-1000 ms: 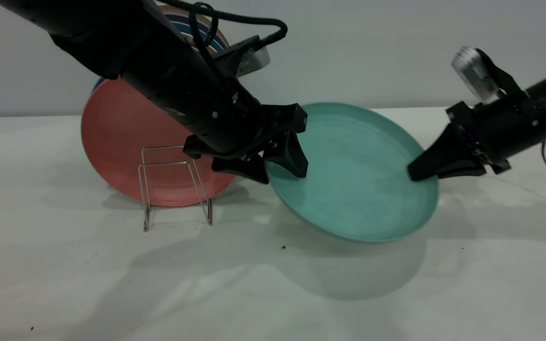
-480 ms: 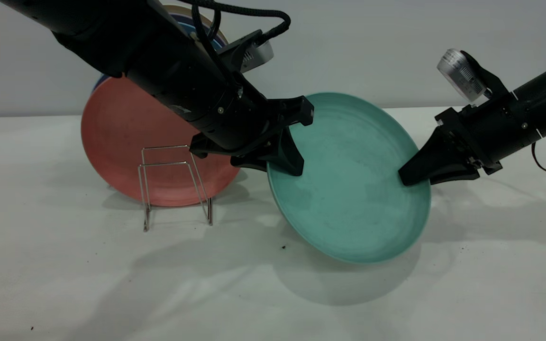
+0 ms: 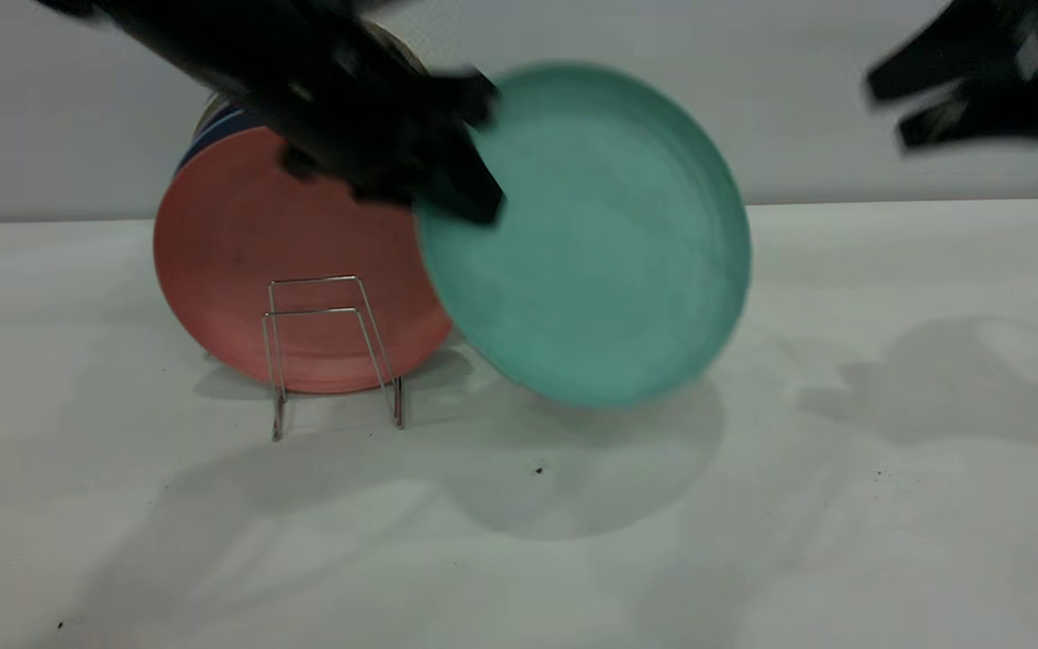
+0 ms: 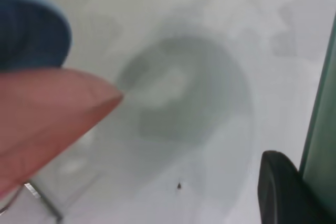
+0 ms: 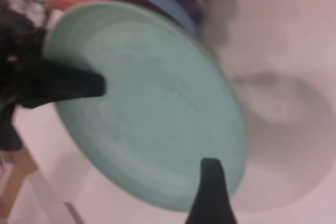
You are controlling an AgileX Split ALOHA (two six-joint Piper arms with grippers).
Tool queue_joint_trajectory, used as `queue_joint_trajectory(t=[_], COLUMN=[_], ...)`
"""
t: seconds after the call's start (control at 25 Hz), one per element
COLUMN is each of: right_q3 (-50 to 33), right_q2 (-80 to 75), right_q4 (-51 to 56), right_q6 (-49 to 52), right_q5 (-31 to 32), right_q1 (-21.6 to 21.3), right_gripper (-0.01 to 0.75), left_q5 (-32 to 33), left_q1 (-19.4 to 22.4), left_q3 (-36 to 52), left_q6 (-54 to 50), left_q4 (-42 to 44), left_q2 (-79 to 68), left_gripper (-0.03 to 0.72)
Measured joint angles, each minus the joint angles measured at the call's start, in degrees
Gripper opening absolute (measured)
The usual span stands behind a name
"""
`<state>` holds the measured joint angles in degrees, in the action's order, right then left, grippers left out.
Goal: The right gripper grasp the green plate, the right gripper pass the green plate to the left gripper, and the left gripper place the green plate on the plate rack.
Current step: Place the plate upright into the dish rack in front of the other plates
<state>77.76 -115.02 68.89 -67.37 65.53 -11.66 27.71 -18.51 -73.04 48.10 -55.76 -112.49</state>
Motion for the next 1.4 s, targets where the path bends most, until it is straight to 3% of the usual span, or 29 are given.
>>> queue_joint_trajectory(t=[0.24,0.36,0.56,0.84,1.04,1.4], right_q3=[-0.39,-2.79,-11.90,-29.05,-37.88,-46.55], right_q2=[12.97,20.24,30.97,46.49,57.50,75.25], right_q4=[-9.48,-16.72,-22.18,-27.31,-32.34,-47.01], right_q6=[8.70,13.45,17.59,22.27,25.76,38.69], right_q5=[1.85,2.43,3.26,3.04,-1.58,-7.97], right_q1=[-0.12,1.42,3.68,3.73,3.73,3.73], right_gripper=[0.468,0.415,0.397,0.395,0.394,0.393], left_q5=[12.21,14.46,15.09,11.74,8.70,5.05], left_q1=[9.88,14.69,19.71,20.59,20.59,17.25], left_q3=[0.00,0.00,0.00,0.00,0.00,0.00], left_q6=[3.10,7.31,21.92,45.44,59.06,64.70], left_q4=[9.56,14.21,17.91,17.86,16.27,12.32], left_q2=[10.55,14.68,18.94,19.39,18.82,13.96], left_gripper=[0.102,0.102,0.102,0.102,0.102,0.102])
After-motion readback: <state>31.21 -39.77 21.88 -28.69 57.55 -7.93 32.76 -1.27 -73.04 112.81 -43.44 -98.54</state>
